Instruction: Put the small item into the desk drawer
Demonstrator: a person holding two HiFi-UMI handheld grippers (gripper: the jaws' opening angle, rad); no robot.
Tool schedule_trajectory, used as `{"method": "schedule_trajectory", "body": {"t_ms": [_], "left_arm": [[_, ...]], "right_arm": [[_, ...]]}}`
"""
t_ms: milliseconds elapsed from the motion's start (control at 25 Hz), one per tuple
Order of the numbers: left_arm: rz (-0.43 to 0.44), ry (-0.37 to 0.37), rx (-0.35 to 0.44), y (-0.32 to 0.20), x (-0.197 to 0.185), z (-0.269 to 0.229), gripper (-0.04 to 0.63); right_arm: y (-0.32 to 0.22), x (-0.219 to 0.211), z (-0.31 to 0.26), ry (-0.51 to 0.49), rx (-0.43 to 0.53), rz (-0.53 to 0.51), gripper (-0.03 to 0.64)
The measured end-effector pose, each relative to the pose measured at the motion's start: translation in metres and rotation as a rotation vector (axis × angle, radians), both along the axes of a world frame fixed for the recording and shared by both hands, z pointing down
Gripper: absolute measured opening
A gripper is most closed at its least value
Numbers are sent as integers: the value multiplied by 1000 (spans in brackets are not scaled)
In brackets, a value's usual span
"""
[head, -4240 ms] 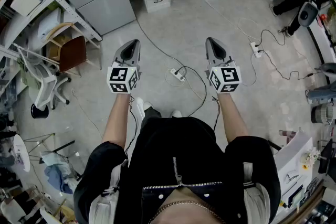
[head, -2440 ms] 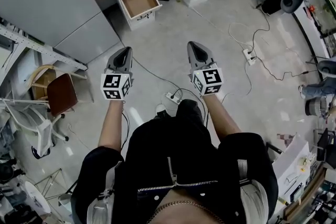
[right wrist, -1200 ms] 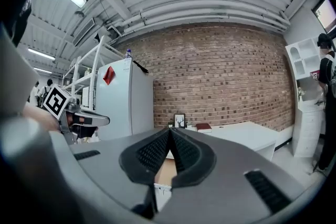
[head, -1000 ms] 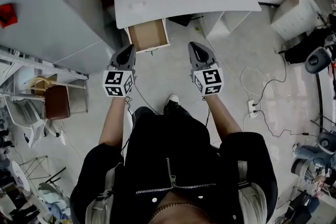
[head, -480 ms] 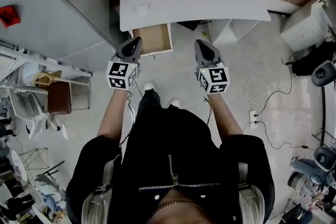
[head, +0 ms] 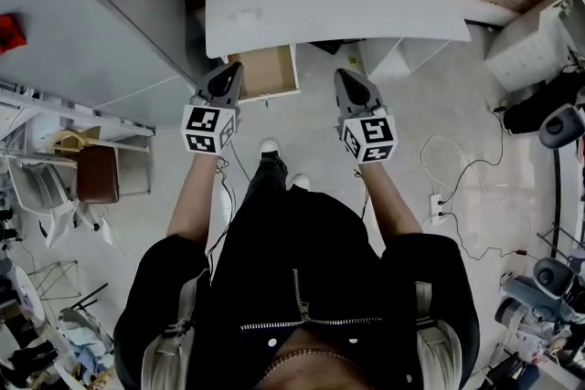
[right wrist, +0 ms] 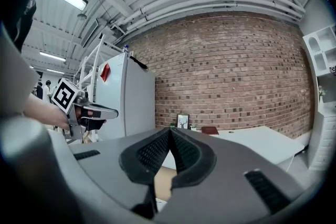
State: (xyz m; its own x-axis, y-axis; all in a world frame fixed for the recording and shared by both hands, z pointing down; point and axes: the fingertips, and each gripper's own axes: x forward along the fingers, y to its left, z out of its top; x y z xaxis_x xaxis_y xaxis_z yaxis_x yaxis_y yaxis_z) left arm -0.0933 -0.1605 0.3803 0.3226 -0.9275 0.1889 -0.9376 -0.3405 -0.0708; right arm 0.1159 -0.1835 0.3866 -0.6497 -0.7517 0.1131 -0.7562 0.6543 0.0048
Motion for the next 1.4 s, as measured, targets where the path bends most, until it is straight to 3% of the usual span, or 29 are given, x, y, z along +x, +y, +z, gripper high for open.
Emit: {"method": "schedule_trajectory", "body": {"t_ms": [600,640,760,1400], "left_arm": [[92,-103,-117,-38,-26,49,25],[102,-117,-130,-43,-28,54,35],[142,-148,-172,-62,-32,68,209],[264,-363,-273,-155,-72,126,225]], "right_arm": [[-26,-40,37,26,-113,4,8],[-29,-43,39,26,-119,6,8],[-41,-49,46,27,-139,13,8],[-89,-68,84,55,-252,70,8]]}}
